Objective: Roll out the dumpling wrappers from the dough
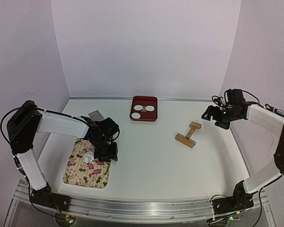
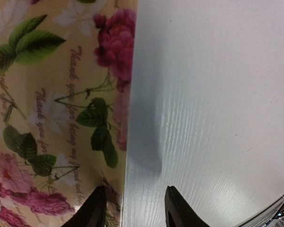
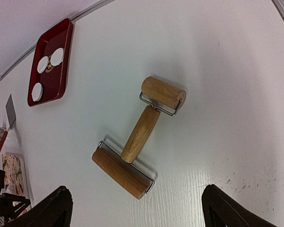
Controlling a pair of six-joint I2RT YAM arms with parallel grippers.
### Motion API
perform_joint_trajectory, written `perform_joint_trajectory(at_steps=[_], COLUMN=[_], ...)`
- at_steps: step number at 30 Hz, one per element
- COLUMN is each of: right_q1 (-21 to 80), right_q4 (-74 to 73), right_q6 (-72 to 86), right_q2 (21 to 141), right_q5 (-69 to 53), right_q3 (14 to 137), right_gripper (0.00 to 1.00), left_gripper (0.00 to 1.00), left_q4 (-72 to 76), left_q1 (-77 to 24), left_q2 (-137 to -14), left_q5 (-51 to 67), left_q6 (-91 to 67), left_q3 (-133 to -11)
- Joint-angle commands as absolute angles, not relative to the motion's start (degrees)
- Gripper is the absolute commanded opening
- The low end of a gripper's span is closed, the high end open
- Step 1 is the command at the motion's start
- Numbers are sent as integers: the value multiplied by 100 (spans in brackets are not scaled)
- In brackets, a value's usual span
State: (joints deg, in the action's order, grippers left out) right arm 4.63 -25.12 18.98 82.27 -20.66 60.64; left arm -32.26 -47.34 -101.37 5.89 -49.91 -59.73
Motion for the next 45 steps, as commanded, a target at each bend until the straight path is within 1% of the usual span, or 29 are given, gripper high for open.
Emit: perform_joint_trajectory(at_steps=[1,6,15,22,25,27,29,31,33,36,39,41,42,45], right_q1=[599,675,713,752,755,761,764,761,771,771,776,767,766,771], right_q4=[-2495,-2497,-2513,-2514,-2530,-2539,-2548,-2546,-2503,-2210,-1848,-1671,-1600,-1551], right_q6=[1923,1935,1882,1934,1958,1965,1997,2096,2277,2631,2997,3148,3204,3279], right_q2=[8295,8314,8265,8342,8570,8773,8947,9127,9301,9603,9928,10145,10267,10646], right_q5=[-2154,-2154,-2206,-2008,-1944,-1970,-2015,-2103,-2271,-2646,-2835,-2919,-2942,-2855], right_q3=[6278,6198,6034,5899,5983,6097,6222,6308,6361,6360,6348,6413,6461,6718], right_gripper=[95,95,96,96,96,96,96,95,94,85,79,77,77,71], left_gripper=[34,19,1,1,5,11,21,33,42,56,66,70,71,70], left_q4=[-3402,-3428,-3647,-3594,-3492,-3433,-3369,-3374,-3406,-3465,-3503,-3484,-3424,-3374], left_q1=[-4894,-5252,-5812,-5985,-6017,-6028,-6028,-6029,-6029,-6026,-6035,-6021,-6021,-6021], left_q2=[-10298,-10587,-11397,-12021,-12184,-12167,-12044,-11860,-11618,-11238,-10877,-10673,-10605,-10474], left_q5=[483,574,843,1243,1511,1608,1608,1459,1242,914,621,527,533,493], left_q6=[-5178,-5363,-5650,-5453,-5395,-5388,-5386,-5368,-5354,-5359,-5378,-5333,-5246,-4993], left_q3=[-6220,-6493,-7777,-8704,-8966,-9022,-9013,-8981,-8935,-8853,-8753,-8702,-8687,-8801])
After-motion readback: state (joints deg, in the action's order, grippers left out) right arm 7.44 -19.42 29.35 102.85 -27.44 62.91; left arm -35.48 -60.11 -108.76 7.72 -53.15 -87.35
